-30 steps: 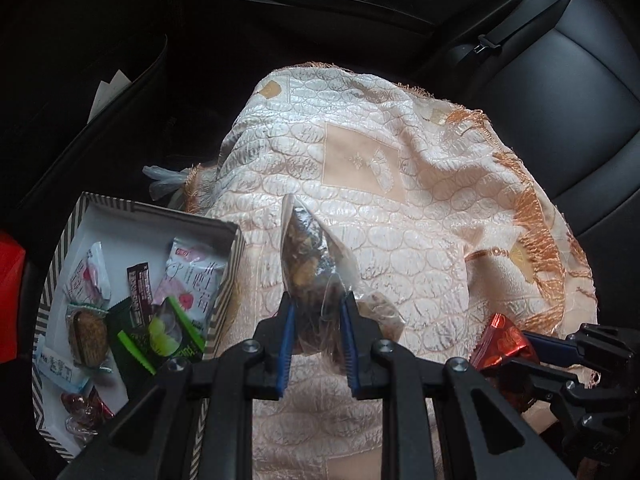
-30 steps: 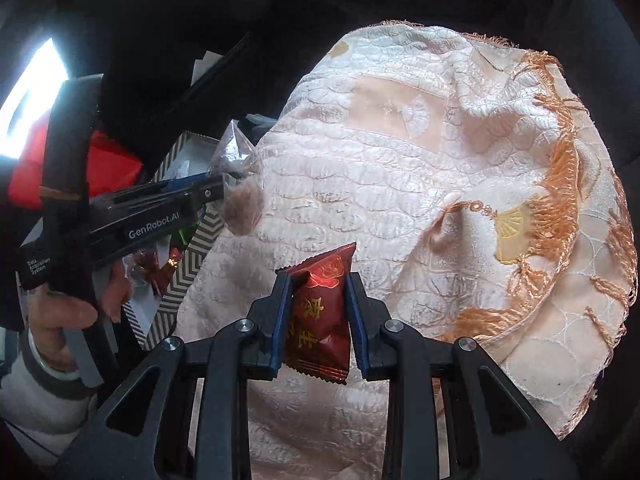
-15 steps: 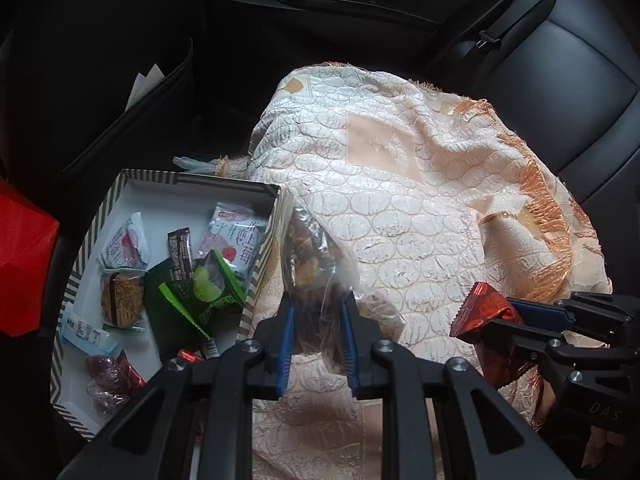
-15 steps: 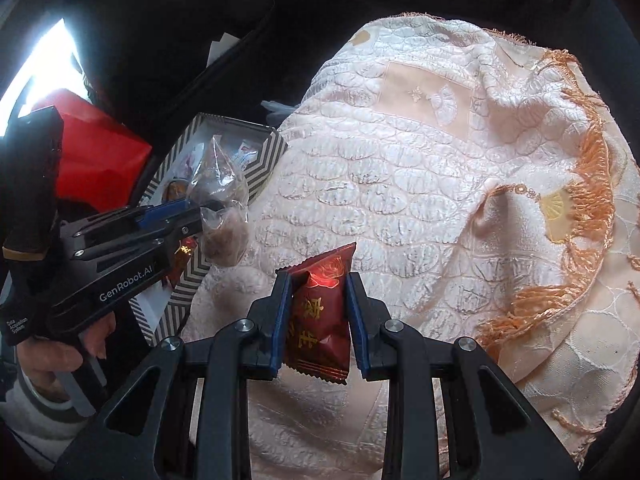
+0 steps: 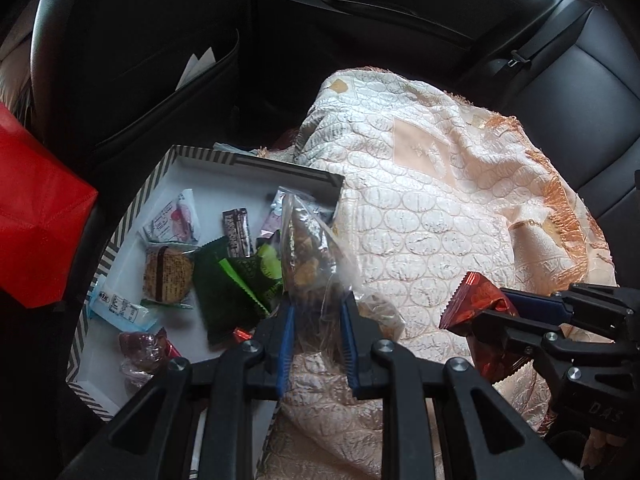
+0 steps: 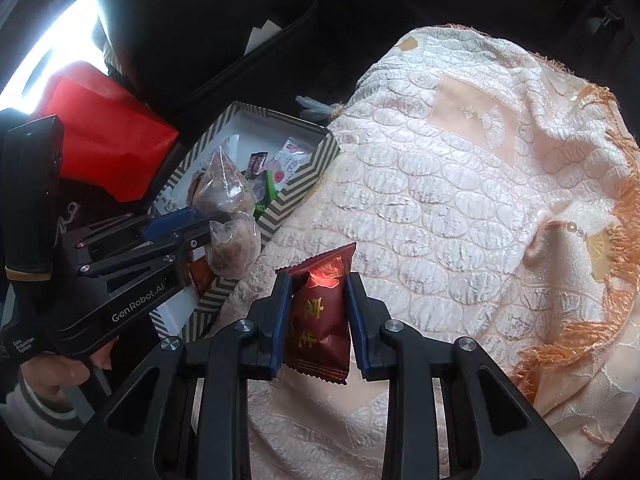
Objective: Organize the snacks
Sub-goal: 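Carry the clear bag and red candy over the box with both grippers, then open both grippers to release the clear bag and red candy into the box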
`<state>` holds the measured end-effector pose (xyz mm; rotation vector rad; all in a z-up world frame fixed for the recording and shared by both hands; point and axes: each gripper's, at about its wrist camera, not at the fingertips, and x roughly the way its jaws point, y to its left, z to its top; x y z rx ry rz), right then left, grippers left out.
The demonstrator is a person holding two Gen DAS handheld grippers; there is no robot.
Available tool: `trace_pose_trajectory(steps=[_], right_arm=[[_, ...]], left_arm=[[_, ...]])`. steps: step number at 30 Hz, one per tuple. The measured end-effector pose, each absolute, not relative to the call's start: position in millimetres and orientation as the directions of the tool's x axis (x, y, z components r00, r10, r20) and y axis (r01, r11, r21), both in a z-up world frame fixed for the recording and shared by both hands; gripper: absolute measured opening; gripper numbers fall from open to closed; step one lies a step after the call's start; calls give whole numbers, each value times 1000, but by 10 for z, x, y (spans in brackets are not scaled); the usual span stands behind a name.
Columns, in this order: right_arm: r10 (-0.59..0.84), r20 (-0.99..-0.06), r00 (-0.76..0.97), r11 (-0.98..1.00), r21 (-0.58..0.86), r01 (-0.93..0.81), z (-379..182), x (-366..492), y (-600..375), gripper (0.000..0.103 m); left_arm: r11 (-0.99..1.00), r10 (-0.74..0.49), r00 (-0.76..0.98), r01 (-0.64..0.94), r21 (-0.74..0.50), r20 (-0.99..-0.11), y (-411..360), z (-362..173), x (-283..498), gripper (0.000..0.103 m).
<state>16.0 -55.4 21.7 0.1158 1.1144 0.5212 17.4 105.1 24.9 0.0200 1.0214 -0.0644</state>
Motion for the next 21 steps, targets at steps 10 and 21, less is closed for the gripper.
trace_pose_trajectory(steps=[10, 21], right_arm=[[481, -823, 303, 834, 322, -449, 298, 301, 60, 26], [506, -820, 266, 795, 326, -511, 281, 476, 593, 26]], left_arm=[[998, 14, 521, -60, -20, -854, 1689, 247, 98, 23], [985, 72, 491, -174, -17, -868, 2153, 71, 95, 24]])
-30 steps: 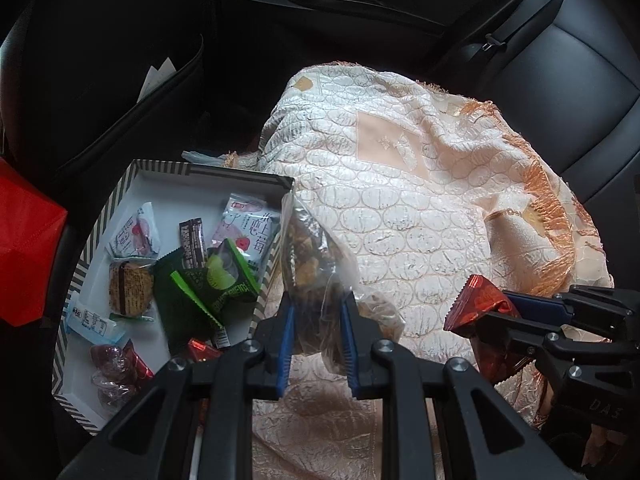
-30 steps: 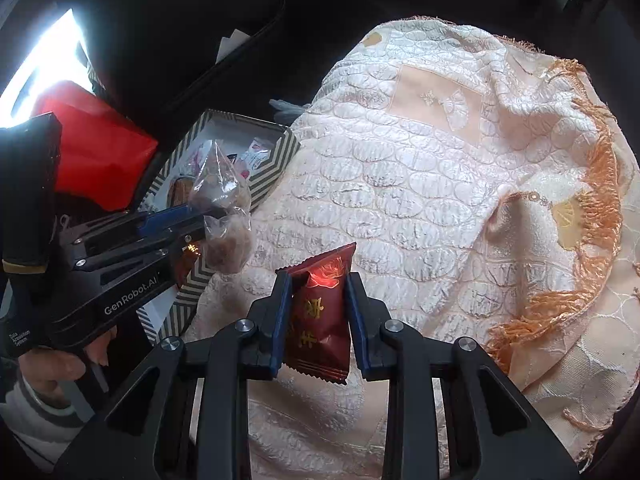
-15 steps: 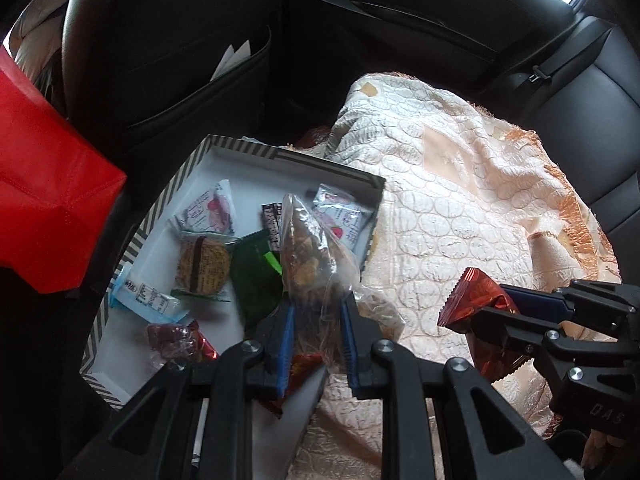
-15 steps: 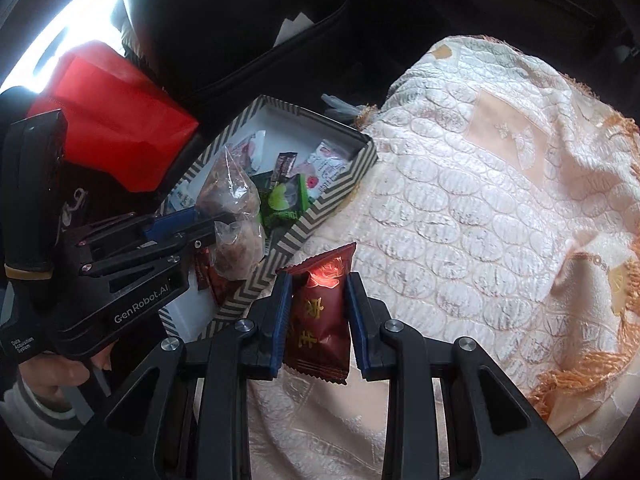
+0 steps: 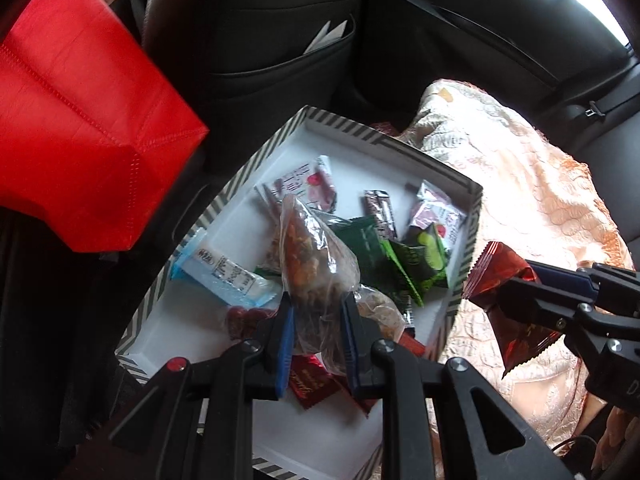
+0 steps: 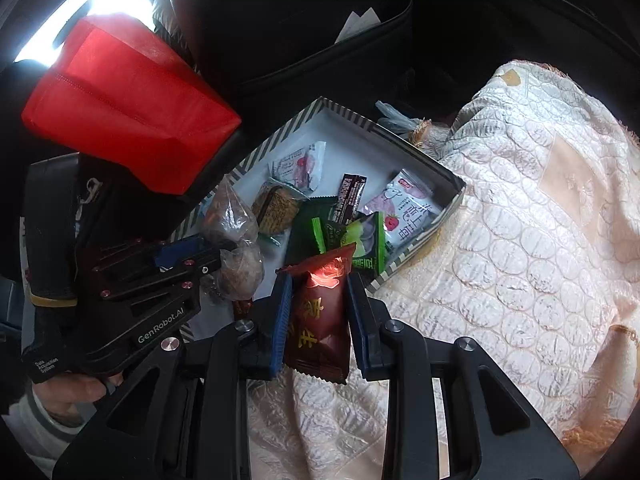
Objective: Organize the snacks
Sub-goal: 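Open both grippers to release the clear bag and red candy into the box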
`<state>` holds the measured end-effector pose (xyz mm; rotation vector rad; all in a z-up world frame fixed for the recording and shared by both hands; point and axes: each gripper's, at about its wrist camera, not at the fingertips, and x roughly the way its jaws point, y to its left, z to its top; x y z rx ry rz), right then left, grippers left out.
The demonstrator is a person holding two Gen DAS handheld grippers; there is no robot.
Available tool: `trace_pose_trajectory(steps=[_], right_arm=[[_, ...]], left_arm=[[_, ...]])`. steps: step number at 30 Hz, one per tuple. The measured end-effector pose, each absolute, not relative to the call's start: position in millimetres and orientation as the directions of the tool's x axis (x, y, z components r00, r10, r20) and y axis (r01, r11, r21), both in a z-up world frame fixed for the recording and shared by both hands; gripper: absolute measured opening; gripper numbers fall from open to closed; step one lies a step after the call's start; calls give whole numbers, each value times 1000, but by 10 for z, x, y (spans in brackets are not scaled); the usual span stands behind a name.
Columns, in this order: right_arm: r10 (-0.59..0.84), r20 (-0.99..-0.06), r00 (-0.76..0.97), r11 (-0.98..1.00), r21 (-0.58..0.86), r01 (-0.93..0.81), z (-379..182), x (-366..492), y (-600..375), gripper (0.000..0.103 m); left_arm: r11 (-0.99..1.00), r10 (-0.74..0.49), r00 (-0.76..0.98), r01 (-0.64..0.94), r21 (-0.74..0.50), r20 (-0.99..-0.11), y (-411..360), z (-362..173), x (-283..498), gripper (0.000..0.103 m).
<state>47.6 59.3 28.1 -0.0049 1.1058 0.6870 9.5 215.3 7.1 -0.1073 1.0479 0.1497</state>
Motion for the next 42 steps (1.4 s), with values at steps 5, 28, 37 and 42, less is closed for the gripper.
trace_pose_trajectory(steps=[5, 28, 37, 42], right_arm=[[508, -819, 266, 790, 319, -523, 277, 562, 773, 26], [440, -836, 327, 847, 266, -460, -144, 1261, 1237, 26], [448, -842, 300, 866, 325, -380, -359, 1432, 1266, 28], [471, -822, 321, 861, 350, -368, -250, 1429, 1198, 28]], left_arm=[[982, 80, 481, -191, -15, -873, 2205, -2, 126, 24], [974, 159, 455, -217, 64, -876, 2162, -230, 311, 24], [968, 167, 433, -242, 64, -886, 2159, -268, 314, 52], [956, 186, 437, -286, 60, -880, 2218, -234, 282, 68]])
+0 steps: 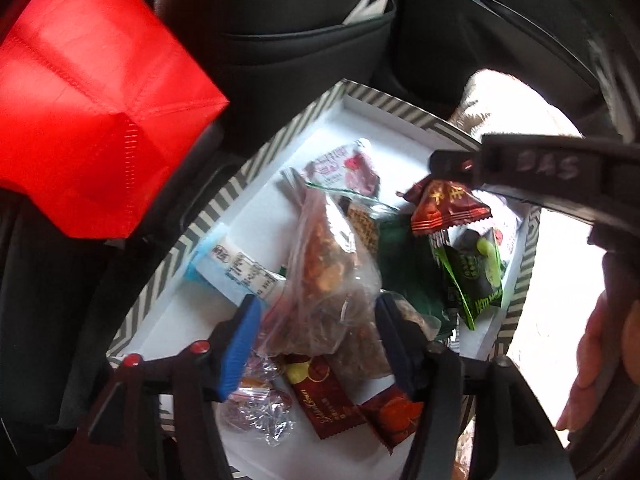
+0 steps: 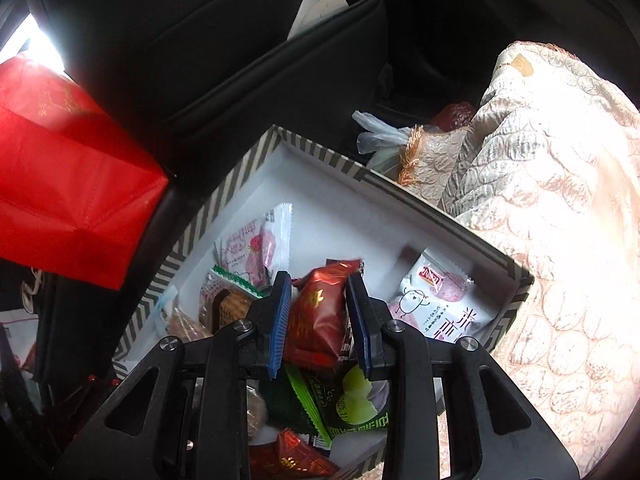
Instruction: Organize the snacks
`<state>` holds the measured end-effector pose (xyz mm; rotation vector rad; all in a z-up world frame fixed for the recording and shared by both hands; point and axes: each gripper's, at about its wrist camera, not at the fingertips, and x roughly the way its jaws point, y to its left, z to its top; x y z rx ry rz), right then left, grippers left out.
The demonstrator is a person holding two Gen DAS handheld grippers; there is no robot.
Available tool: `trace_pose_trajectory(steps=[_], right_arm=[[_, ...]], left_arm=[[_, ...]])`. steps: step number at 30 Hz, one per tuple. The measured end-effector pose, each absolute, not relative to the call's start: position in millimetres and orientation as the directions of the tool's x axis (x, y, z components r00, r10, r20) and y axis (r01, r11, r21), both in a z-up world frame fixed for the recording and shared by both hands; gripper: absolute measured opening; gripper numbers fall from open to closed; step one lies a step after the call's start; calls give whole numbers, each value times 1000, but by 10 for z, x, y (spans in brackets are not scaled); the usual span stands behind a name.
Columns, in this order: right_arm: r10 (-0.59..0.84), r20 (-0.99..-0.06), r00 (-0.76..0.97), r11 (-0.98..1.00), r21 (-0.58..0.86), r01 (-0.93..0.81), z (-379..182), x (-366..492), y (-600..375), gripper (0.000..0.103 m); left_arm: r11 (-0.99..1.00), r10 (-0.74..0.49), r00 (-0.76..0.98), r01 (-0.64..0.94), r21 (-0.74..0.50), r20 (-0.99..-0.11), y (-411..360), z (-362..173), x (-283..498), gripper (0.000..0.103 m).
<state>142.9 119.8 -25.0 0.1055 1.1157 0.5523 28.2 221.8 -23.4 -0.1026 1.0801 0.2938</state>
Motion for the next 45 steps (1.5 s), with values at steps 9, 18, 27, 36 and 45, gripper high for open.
trace_pose_trajectory(steps=[9, 18, 27, 36, 45], right_arm=[[437, -809, 393, 881, 298, -366, 127, 1088, 844, 28], [294, -842, 452, 934, 152, -324, 144, 499, 390, 28], [297, -813, 501, 928, 121, -353, 178, 148, 392, 28], [265, -839, 476, 939, 112, -324, -91, 23, 378, 28], [269, -836, 477, 932, 100, -350, -77, 103, 541, 28]], left_arm=[[952, 212, 477, -298, 70, -853, 2114, -73, 81, 80], [950, 231, 512, -302, 78, -827, 1877, 88, -149, 82], [951, 224, 543, -305, 59, -809, 1777, 149, -317, 83], [948, 237, 543, -310, 70, -806, 1751, 82, -340, 84], [944, 246, 537, -323, 73, -807, 1825, 27, -331, 85]])
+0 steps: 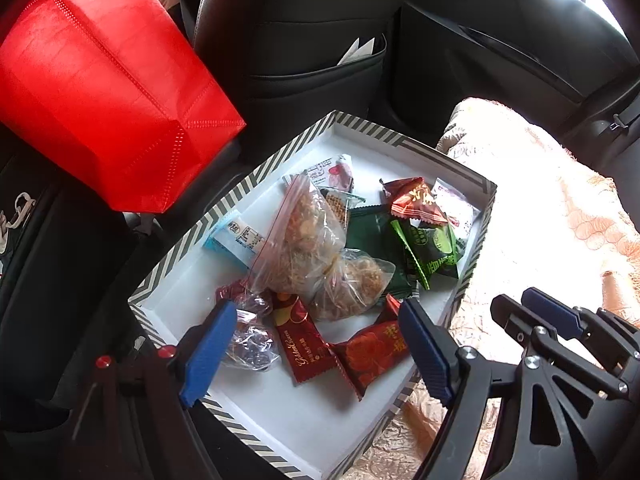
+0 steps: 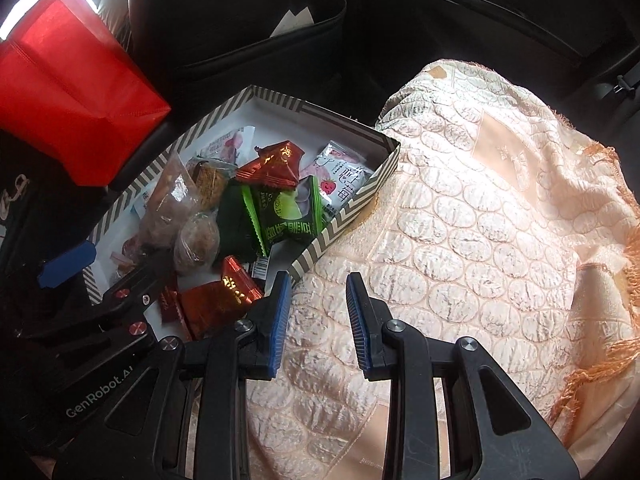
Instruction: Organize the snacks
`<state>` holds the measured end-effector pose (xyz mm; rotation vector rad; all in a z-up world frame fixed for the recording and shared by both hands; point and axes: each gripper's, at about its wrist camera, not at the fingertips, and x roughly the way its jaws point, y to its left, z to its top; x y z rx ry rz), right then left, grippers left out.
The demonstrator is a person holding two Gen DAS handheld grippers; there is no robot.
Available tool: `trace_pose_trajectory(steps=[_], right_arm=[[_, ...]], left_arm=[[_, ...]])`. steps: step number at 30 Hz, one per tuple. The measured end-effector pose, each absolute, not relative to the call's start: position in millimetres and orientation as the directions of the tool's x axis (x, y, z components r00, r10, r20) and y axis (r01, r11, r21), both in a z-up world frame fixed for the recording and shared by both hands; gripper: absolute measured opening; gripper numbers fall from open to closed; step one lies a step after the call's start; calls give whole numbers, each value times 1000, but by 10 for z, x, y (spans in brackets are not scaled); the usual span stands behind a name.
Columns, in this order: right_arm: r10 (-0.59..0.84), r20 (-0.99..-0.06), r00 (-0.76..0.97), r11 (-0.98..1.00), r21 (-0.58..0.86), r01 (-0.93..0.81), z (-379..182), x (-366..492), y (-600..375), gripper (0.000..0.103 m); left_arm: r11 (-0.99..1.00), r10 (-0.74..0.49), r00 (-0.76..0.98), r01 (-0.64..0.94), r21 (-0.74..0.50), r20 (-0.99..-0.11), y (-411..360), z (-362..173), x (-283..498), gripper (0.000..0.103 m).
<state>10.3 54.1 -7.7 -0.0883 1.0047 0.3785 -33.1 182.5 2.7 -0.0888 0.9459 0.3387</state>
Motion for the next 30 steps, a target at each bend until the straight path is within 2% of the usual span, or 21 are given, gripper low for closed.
trace_pose_trajectory(steps=[30], right_arm=[[290, -849, 441, 918, 117, -379, -181, 159, 654, 28]], left_arm=[[941, 266, 540, -324, 95, -798, 1913, 45, -339, 85]])
